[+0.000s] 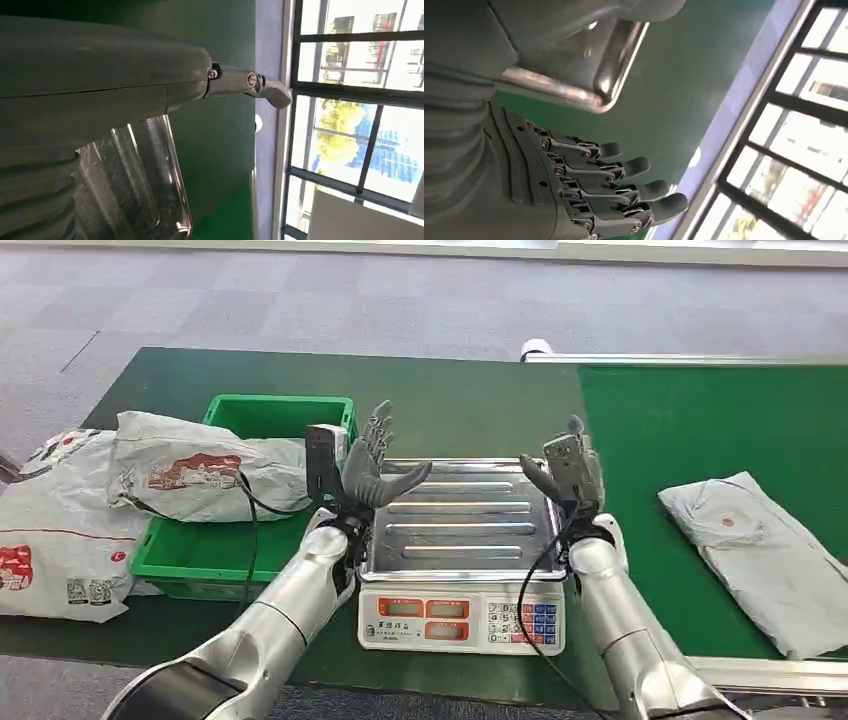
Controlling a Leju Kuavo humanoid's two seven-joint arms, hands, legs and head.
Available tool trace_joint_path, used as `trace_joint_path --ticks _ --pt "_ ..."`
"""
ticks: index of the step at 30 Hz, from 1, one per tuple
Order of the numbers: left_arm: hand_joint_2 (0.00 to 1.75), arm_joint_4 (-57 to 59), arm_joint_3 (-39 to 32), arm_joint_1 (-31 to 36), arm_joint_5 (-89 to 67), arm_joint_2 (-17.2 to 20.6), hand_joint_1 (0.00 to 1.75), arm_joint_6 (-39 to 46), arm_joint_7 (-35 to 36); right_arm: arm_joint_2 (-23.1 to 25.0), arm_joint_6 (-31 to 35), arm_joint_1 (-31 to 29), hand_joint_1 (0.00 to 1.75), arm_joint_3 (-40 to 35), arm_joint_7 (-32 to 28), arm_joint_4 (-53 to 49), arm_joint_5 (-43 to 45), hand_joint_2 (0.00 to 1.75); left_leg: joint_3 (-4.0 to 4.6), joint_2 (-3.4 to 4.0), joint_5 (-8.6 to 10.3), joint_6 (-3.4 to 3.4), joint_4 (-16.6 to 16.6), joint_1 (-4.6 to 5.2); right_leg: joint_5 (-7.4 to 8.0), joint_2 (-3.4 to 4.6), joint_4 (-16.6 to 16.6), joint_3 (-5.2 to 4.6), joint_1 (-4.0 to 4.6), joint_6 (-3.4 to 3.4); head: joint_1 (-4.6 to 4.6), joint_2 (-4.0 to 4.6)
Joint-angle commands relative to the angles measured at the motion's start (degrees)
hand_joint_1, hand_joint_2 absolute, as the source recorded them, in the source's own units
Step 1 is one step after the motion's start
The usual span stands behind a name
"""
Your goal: Moved the parcel from conveyor to table for the left to box.
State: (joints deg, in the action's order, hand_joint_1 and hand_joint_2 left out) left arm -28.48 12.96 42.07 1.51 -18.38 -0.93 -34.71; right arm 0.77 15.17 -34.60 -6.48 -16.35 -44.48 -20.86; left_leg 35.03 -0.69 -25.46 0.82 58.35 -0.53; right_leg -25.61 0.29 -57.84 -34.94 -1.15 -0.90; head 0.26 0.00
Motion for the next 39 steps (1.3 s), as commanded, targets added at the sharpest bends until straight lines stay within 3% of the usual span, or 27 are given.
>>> trace_joint_path --ticks 1,4,10,18,21,25,27,29,30,31,39 --pt "1.75 5.04 2.01 2.77 -2.50 -1.50 0.00 -2.59 1.38 -4.02 5.93 0.59 0.00 14.22 3.42 0.15 -11.04 1.75 -0.10 -0.20 0.00 -0.05 -0.05 0.01 -0.05 -0.26 0.07 0.19 0.00 0.03 0.00 0.00" --pt "1.75 5.13 2.48 2.57 -3.64 -1.39 0.00 -2.76 1.57 -5.45 7.25 1.10 0.00 17.63 4.84 2.03 -15.96 1.75 -0.11 -0.17 -0.02 -0.05 -0.03 0.00 -0.05 -0.23 0.08 0.18 -0.02 0.03 0.00 0.00" --pt "1.75 4.59 1.02 1.95 -4.97 -1.14 0.00 -4.90 1.63 -7.03 13.62 0.02 0.00 24.30 11.73 7.89 -34.83 1.75 -0.32 -0.04 -0.06 -0.07 -0.13 0.06 -0.04 -0.14 0.17 0.35 -0.01 0.07 0.00 0.00" --pt "1.75 4.55 0.81 1.97 -5.02 -1.14 0.00 -4.98 1.71 -7.13 13.51 0.03 0.00 24.97 12.07 8.13 -35.87 1.75 -0.28 0.10 -0.09 -0.06 -0.11 0.06 -0.02 0.03 0.14 0.26 0.01 0.07 0.00 0.00" --pt "1.75 5.16 -0.12 2.27 -4.92 -1.51 0.00 -7.81 2.25 -9.51 18.91 0.23 0.00 26.26 24.07 11.23 -52.31 1.75 -0.21 0.02 -0.07 -0.06 -0.08 0.05 -0.03 -0.03 0.12 0.22 0.02 0.06 0.00 0.00" --pt "1.75 5.07 -0.22 2.35 -5.67 -1.34 0.00 -8.71 2.44 -12.34 19.25 0.58 0.00 28.68 33.30 13.91 -66.41 1.75 -0.32 -0.09 -0.07 -0.09 -0.13 0.03 -0.05 -0.18 0.21 0.38 0.03 0.06 0.00 0.00" --pt "1.75 4.56 -0.43 2.07 -5.71 -0.94 0.00 -9.08 2.41 -15.33 19.77 -0.20 0.00 29.89 32.94 17.26 -67.53 1.75 -0.32 -0.11 -0.09 -0.10 -0.12 0.03 -0.06 -0.22 0.23 0.41 0.02 0.05 0.00 0.00" --pt "1.75 3.96 -0.70 1.70 -5.60 -0.67 0.00 -8.98 2.59 -15.53 22.26 -0.19 0.00 31.66 27.92 18.07 -65.24 1.75 -0.20 -0.13 -0.09 -0.11 -0.04 0.05 -0.06 -0.18 0.12 0.27 -0.01 0.03 0.00 0.00" --pt "1.75 3.61 -0.89 1.47 -5.56 -0.45 0.00 -8.79 2.55 -15.22 20.18 -0.63 0.00 32.42 26.18 18.91 -63.79 1.75 -0.16 -0.10 -0.07 -0.10 -0.05 0.07 -0.05 -0.15 0.09 0.20 -0.06 0.03 0.00 0.00" --pt "1.75 3.30 -1.29 1.22 -5.26 -0.02 0.00 -8.60 2.54 -14.94 17.28 -0.64 0.00 32.26 25.81 19.50 -63.81 1.75 -0.25 -0.07 -0.08 -0.11 -0.08 0.06 -0.05 -0.16 0.13 0.29 -0.07 0.04 0.00 0.00" --pt "1.75 2.96 -1.79 0.87 -4.88 0.72 0.00 -8.90 2.22 -13.58 15.55 -0.11 0.00 31.74 26.51 19.51 -64.25 1.75 -0.28 0.16 -0.13 -0.11 -0.13 0.05 -0.01 0.08 0.15 0.24 -0.05 0.07 0.00 0.00"
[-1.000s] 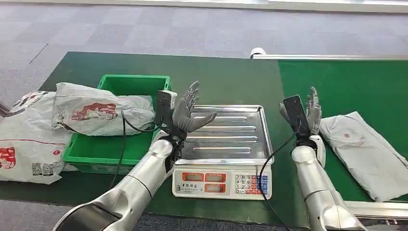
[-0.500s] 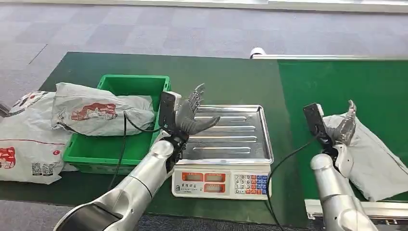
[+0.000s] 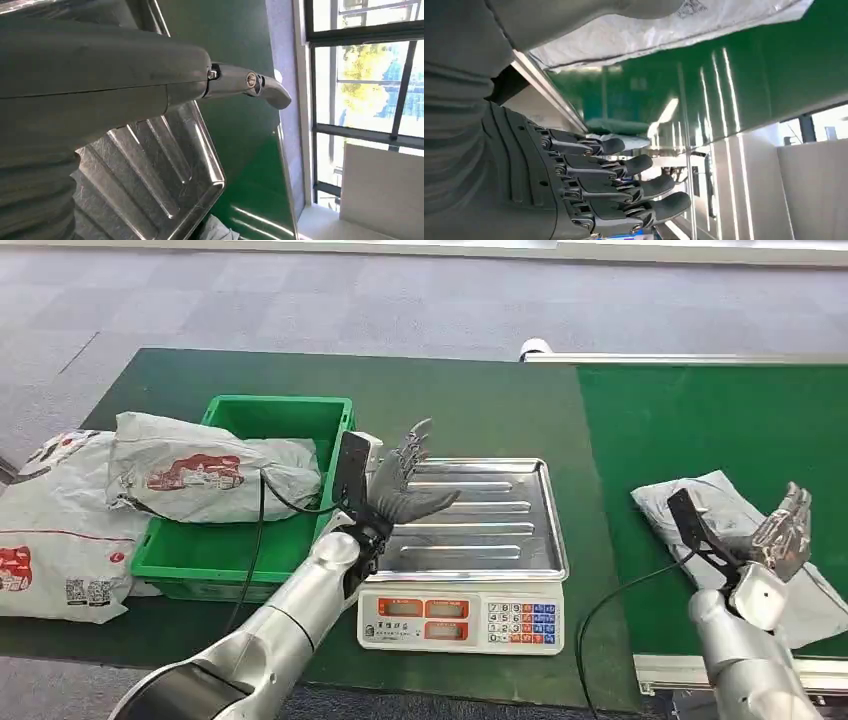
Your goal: Moved the parcel from conveyor to table for the left to box.
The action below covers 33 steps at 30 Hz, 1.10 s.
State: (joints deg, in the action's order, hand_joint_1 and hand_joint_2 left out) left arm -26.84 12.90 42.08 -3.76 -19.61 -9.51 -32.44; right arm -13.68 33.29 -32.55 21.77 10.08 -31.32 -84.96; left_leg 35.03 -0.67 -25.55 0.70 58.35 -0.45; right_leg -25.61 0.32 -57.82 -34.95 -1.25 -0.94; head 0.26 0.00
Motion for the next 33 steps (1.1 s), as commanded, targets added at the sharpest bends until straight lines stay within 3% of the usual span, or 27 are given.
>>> trace_joint_path --ticks 1,8,18,25,31,33 --pt "1.75 1.13 -1.82 0.62 0.44 2.13 0.00 -0.32 -0.29 1.31 -3.78 -1.97 0.00 3.35 0.05 6.44 -0.19 1.75 -0.40 0.18 -0.06 0.01 -0.18 -0.05 -0.01 0.07 0.20 0.36 0.09 0.14 0.00 0.00" --pt "1.75 0.81 -1.86 0.17 0.41 2.34 0.00 -0.42 -0.58 1.94 -4.13 -1.16 0.00 2.73 0.37 5.40 -0.86 1.75 -0.21 0.17 -0.05 0.01 -0.11 -0.03 0.01 0.10 0.10 0.19 0.10 0.08 0.00 0.00" --pt "1.75 1.22 -2.37 0.66 0.99 2.73 0.00 -0.96 -0.61 1.87 -15.60 -3.68 0.00 6.05 -1.70 9.35 4.86 1.75 -0.30 0.27 -0.07 0.00 -0.13 -0.02 0.01 0.16 0.11 0.25 0.05 0.11 0.00 0.00" --pt "1.75 1.17 -2.24 0.67 0.90 2.67 0.00 -1.11 -0.56 2.51 -18.76 -3.32 0.00 7.61 -1.86 8.89 6.88 1.75 -0.33 0.30 -0.07 -0.01 -0.17 -0.01 0.01 0.19 0.13 0.27 0.06 0.12 0.00 0.00" --pt "1.75 0.64 -2.86 0.68 0.88 2.33 0.00 -0.91 -0.35 1.89 -18.40 -1.12 0.00 -2.74 13.72 5.83 -5.04 1.75 -0.25 0.23 -0.05 -0.01 -0.14 -0.03 0.01 0.13 0.12 0.23 0.07 0.09 0.00 0.00" --pt "1.75 0.53 -2.96 0.78 0.90 2.40 0.00 -0.94 -0.27 1.96 -18.70 -1.40 0.00 -3.30 14.38 5.70 -5.04 1.75 -0.25 0.26 -0.06 -0.01 -0.11 -0.02 0.01 0.16 0.09 0.20 0.06 0.10 0.00 0.00"
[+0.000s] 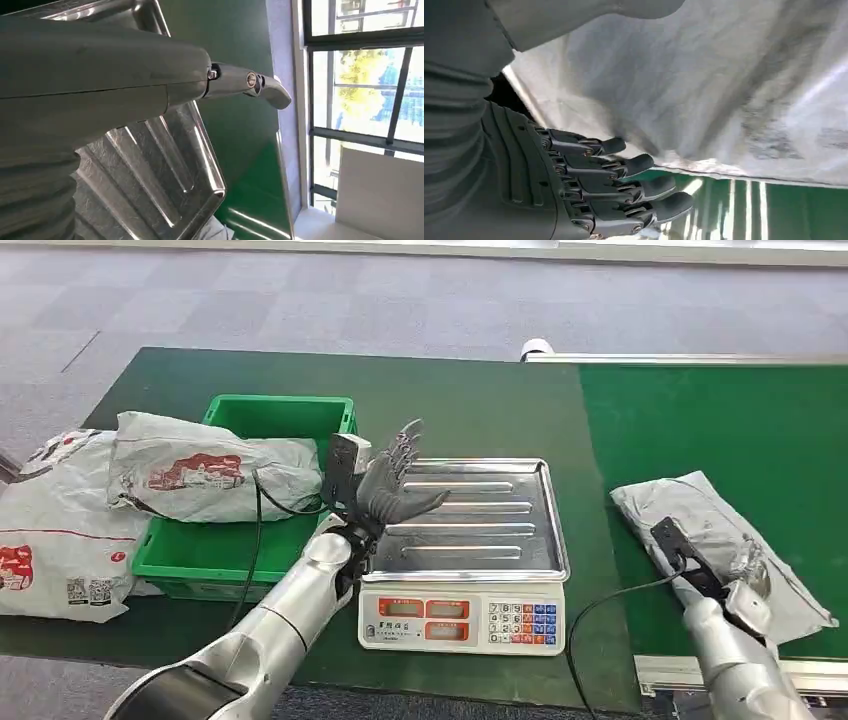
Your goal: Moved the parcel from conveyor to table for the left to box.
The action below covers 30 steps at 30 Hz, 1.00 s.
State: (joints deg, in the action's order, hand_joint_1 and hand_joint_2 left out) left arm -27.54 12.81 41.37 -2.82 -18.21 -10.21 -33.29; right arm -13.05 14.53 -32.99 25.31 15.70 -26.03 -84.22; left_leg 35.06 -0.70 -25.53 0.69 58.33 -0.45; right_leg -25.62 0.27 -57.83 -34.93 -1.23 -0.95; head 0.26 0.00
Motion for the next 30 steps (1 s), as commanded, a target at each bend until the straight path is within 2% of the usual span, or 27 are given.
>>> trace_joint_path --ticks 1,25,30 --pt "1.75 1.21 -2.90 1.50 -0.03 1.02 0.00 -0.27 0.63 1.33 -0.09 -1.04 0.00 -6.89 8.83 0.35 -5.78 1.75 -0.18 0.26 -0.06 0.00 -0.05 0.00 0.02 0.20 0.05 0.10 0.02 0.08 0.00 0.00" --pt "1.75 1.21 -2.90 1.50 -0.03 1.02 0.00 -0.27 0.63 1.33 -0.09 -1.04 0.00 -6.89 8.83 0.35 -5.78 1.75 -0.31 0.29 -0.07 -0.02 -0.11 0.00 0.01 0.19 0.10 0.21 0.03 0.12 0.00 0.00" --pt "1.75 1.21 -2.90 1.50 -0.03 1.02 0.00 -0.27 0.63 1.33 -0.09 -1.04 0.00 -6.89 8.83 0.35 -5.78 1.75 -0.11 0.15 -0.03 -0.01 -0.03 -0.01 0.01 0.10 0.04 0.07 0.02 0.05 0.00 0.00"
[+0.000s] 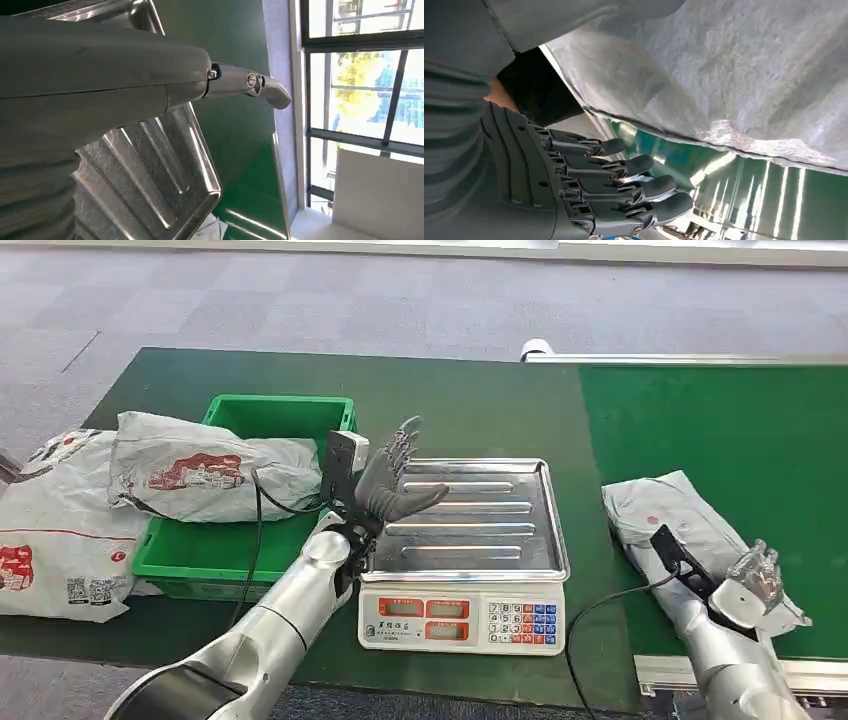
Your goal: Moved the parcel from conveyor to table for the left to box.
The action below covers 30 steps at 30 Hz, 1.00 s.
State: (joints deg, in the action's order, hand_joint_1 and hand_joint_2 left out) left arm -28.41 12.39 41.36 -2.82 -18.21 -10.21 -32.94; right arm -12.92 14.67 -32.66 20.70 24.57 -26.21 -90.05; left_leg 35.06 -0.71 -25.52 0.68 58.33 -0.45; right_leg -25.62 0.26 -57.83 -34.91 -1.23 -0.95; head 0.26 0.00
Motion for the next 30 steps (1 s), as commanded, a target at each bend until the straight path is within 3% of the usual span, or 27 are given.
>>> trace_joint_path --ticks 1,30 --pt "1.75 2.08 -2.48 1.51 -0.03 1.02 0.00 -0.27 0.28 1.20 -0.22 -1.37 0.00 -2.28 -0.03 0.52 0.05 1.75 -0.10 0.15 -0.03 0.00 -0.03 0.00 0.01 0.11 0.04 0.05 0.02 0.05 0.00 0.00" --pt "1.75 2.08 -2.48 1.51 -0.03 1.02 0.00 -0.27 0.28 1.20 -0.22 -1.37 0.00 -2.28 -0.03 0.52 0.05 1.75 -0.15 0.18 -0.04 0.00 -0.05 -0.02 0.01 0.13 0.06 0.09 0.03 0.07 0.00 0.00"
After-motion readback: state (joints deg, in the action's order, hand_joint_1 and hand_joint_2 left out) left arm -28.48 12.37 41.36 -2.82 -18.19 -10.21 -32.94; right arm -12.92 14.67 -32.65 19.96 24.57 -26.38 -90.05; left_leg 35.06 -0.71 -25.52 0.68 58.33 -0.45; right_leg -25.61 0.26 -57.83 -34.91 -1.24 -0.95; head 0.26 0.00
